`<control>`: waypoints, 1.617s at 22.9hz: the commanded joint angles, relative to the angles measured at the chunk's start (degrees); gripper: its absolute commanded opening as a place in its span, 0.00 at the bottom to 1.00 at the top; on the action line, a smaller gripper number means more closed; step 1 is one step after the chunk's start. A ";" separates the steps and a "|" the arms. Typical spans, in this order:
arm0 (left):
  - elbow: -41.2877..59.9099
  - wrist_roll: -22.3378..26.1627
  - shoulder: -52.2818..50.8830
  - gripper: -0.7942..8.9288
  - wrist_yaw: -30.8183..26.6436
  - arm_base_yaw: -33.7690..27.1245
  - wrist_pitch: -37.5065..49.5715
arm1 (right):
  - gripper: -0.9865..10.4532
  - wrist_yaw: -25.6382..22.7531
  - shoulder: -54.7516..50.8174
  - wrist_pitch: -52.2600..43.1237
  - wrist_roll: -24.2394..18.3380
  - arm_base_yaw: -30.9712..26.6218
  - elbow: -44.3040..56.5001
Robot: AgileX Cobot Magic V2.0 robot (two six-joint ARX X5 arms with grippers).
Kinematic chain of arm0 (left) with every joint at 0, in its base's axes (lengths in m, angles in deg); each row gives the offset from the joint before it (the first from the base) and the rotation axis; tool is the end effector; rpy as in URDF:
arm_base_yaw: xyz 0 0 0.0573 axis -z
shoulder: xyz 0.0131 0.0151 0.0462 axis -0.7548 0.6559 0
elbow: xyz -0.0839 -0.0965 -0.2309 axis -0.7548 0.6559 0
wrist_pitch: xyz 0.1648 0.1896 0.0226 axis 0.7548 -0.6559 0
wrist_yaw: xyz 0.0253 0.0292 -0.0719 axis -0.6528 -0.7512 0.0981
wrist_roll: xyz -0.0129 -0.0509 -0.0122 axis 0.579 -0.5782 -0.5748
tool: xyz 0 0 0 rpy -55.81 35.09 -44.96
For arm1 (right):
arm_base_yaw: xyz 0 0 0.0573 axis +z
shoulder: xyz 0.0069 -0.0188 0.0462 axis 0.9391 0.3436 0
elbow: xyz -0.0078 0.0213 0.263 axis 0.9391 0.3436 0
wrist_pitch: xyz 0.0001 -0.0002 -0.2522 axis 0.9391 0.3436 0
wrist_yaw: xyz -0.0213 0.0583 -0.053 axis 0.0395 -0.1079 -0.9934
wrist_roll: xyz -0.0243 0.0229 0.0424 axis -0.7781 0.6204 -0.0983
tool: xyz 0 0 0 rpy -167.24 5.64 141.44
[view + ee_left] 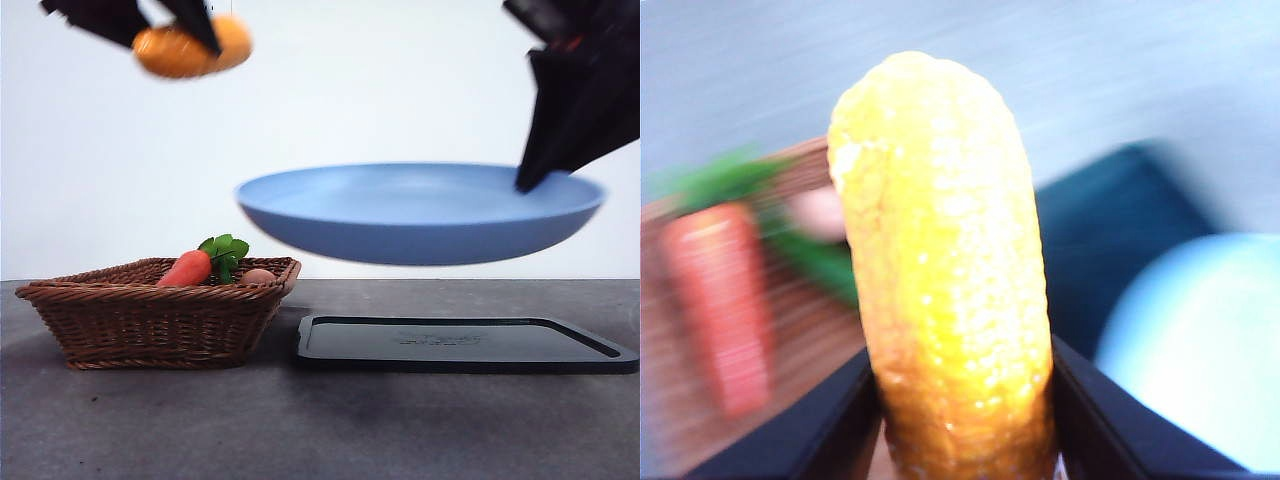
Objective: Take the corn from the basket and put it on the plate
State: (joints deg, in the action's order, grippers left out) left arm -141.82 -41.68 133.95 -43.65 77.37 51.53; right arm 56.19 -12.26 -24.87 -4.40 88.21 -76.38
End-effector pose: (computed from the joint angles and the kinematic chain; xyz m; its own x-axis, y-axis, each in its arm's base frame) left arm 0.2314 -0.1311 0.3558 0.6055 -0.5449 -0.5800 0.5969 0.7930 -0.1219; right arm 0.2252 0.0875 0.2686 0.2987 0.5442 -0.7840 -0.4136 0.8141 0.4076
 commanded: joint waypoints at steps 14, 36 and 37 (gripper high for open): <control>-1.25 6.58 17.75 0.27 3.56 14.05 -4.13 | 0.09 8.04 6.25 -9.81 9.46 0.15 -1.64; -6.25 5.46 17.20 0.47 3.56 14.53 -10.71 | 0.09 7.96 6.25 -9.57 8.11 -0.15 -1.64; -7.26 5.49 17.20 0.47 3.58 14.53 -11.47 | 0.09 7.96 6.25 -9.57 8.09 -0.24 -1.64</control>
State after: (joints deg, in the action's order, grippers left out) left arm -147.22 -36.09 150.54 -39.97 91.38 40.21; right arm 63.58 -6.66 -33.85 4.01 87.86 -76.77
